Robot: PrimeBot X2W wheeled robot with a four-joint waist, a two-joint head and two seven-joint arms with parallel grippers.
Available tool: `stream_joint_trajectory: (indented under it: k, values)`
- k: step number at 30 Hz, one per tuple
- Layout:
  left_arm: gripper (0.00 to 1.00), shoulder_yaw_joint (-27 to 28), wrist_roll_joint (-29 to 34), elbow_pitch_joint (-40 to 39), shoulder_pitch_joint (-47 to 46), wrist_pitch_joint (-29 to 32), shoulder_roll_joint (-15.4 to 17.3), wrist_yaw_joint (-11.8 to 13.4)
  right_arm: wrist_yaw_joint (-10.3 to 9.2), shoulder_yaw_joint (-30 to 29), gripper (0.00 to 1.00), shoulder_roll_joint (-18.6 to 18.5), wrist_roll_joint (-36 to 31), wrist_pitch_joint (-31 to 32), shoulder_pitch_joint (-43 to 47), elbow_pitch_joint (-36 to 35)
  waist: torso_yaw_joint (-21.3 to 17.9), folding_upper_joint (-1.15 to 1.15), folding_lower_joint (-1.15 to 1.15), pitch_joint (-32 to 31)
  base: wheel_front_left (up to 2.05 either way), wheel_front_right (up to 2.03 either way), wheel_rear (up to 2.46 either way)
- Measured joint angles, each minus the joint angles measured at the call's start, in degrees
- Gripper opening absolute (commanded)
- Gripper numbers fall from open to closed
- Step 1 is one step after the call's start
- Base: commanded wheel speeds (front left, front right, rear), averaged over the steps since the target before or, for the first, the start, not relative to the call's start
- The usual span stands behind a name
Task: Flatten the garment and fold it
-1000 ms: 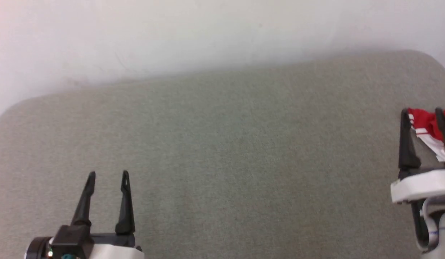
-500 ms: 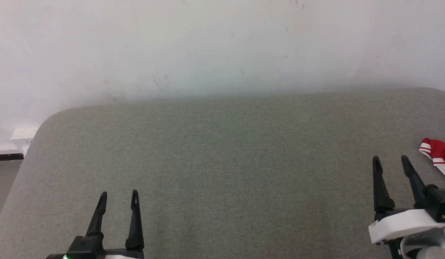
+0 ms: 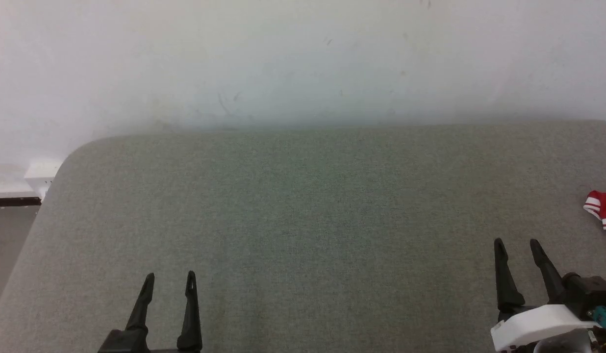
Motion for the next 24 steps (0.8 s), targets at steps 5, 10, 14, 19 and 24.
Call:
stream_joint_trajectory:
  k: [5, 10, 14, 19, 24]
  values:
    - [0.00, 0.2, 0.2, -0.1, 0.0, 0.1, 0.0, 0.0, 0.00, -0.1, 0.00, 0.0, -0.1, 0.2, 0.0, 0.0, -0.1, 0.00, 0.00, 0.1, 0.00, 0.00, 0.00]
    - [0.00, 0.2, 0.3, -0.1, 0.0, 0.4, 0.0, 0.0, 0.00, -0.1, 0.00, 0.0, -0.1, 0.4, 0.0, -0.1, -0.1, 0.00, 0.00, 0.2, 0.00, 0.00, 0.00]
    - [0.00, 0.3, 0.4, 0.0, -0.1, 0.7, -0.1, -0.1, 0.00, 0.1, 0.00, -0.1, -0.4, 0.9, 0.0, -0.5, -0.2, 0.00, 0.00, 0.2, 0.00, 0.00, 0.00]
    - [0.00, 0.6, 0.8, 0.1, -0.2, 1.4, -0.3, -0.5, 0.00, 0.4, 0.00, 0.0, -0.5, 1.4, 0.0, -1.0, -0.2, 0.00, 0.00, 0.3, 0.00, 0.00, 0.00]
    - [0.00, 0.9, 1.1, 0.2, -0.9, 2.0, -0.6, -0.6, 0.00, 0.7, 0.00, -0.1, -1.0, 2.0, 0.0, -1.5, -0.2, 0.00, 0.01, 0.4, 0.00, 0.00, 0.00]
